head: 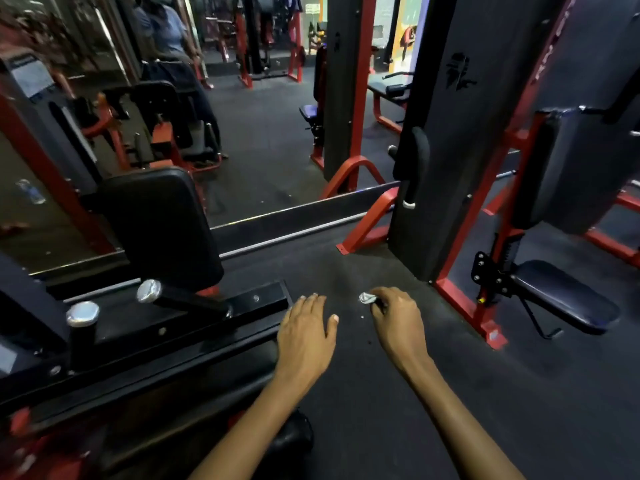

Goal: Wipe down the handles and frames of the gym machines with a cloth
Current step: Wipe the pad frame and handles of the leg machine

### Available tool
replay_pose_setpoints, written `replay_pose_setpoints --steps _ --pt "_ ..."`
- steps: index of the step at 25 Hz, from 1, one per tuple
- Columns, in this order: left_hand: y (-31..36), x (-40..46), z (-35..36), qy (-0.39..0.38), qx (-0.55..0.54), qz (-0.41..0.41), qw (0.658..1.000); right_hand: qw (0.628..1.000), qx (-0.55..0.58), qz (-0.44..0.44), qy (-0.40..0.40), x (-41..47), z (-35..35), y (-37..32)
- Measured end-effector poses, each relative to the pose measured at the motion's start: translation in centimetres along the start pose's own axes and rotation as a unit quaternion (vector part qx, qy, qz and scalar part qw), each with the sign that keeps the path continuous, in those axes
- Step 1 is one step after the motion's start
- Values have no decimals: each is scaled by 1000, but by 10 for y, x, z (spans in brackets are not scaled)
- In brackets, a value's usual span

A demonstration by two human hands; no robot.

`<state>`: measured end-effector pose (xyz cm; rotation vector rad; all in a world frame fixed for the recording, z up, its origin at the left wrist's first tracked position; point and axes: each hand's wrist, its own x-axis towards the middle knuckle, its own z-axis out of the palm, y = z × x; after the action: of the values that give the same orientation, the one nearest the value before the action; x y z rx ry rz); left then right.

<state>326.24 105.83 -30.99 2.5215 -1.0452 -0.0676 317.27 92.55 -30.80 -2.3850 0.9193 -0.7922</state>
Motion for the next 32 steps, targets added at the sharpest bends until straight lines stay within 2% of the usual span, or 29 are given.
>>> replay_pose_setpoints --steps 6,15,24,32 --pt "10 96 31 39 24 -113 992 992 13 -78 -96 117 48 32" --pt "22 187 63 81 29 -306 948 936 47 -231 -260 248 117 44" --pt "-78 274 61 178 21 -459 870 855 88 -336 -386 336 244 -43" --pt "-179 319 34 205 25 -565 799 774 98 -424 -460 374 355 -147"
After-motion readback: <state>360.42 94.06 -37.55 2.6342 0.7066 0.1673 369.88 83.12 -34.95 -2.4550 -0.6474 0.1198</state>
